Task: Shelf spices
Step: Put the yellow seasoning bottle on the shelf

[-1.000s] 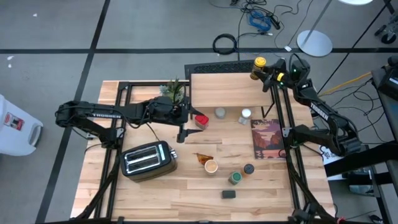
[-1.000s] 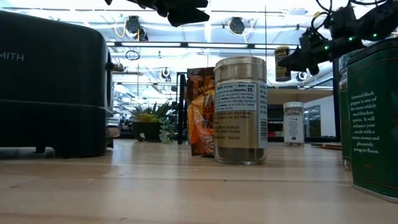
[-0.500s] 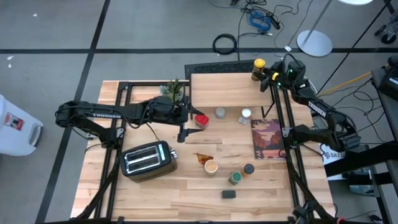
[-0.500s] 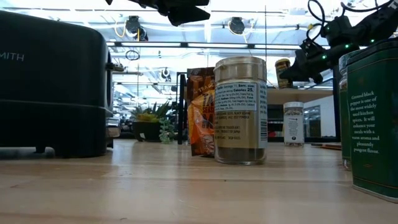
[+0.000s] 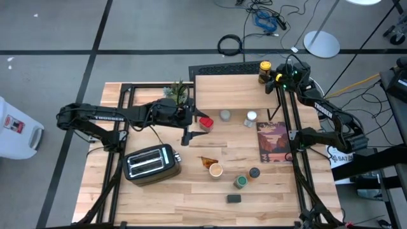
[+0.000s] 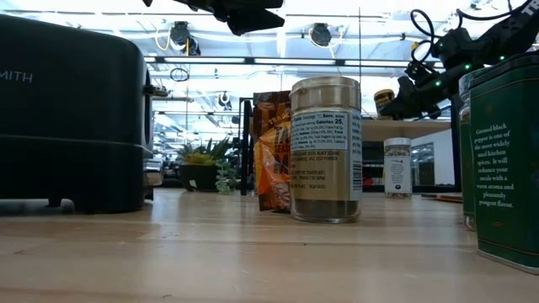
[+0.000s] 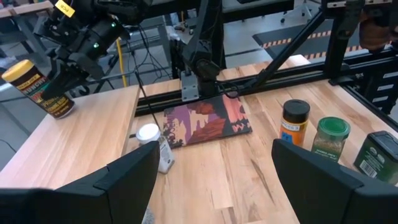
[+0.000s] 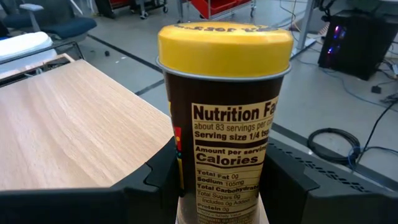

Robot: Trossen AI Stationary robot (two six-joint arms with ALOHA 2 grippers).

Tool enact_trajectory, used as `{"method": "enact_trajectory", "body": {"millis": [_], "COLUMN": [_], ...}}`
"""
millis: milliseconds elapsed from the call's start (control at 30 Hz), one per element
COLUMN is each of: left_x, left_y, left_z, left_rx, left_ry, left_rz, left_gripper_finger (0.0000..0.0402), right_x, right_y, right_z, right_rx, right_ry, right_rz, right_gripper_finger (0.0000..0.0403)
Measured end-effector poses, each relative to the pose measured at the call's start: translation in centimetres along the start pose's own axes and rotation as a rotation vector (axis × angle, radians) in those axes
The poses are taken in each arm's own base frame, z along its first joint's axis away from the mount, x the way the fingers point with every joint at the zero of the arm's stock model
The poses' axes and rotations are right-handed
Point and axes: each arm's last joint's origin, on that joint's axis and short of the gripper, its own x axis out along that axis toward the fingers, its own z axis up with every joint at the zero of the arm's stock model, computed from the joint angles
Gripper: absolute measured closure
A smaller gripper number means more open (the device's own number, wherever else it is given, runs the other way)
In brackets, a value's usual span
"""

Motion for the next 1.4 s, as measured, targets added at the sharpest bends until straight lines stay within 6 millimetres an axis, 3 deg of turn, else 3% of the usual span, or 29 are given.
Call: {"method": "enact_trajectory", "body": {"millis": [500,800,1067,1400], "left_x": [0.0,0.0,0.0,0.0], "left_y": [0.0,0.0,0.0,0.0], "left_z": [0.0,0.0,0.0,0.0], "left_rx": [0.003,0.004,-0.002,-0.013], "left_ry": [0.0,0.0,0.0,0.0], "left_rz": [0.0,0.0,0.0,0.001], "left_gripper_finger": [0.0081,0.0081,0.0081,0.0081], "right_x": [0.0,0.0,-0.1,-1.4], "right_y": [-0.1,-0.1,0.0,0.7], "right_z": [-0.1,-0.4,-0.5,0.2], "right_rx": [0.004,0.011,-0.002,-0.013], "right_ry": [0.013,0.047,0.055,0.029], "right_rz": [-0.023,-0.031,-0.021,-0.02], "right_gripper_finger": [0.0243,0.0202,0.0195,0.0153]}}
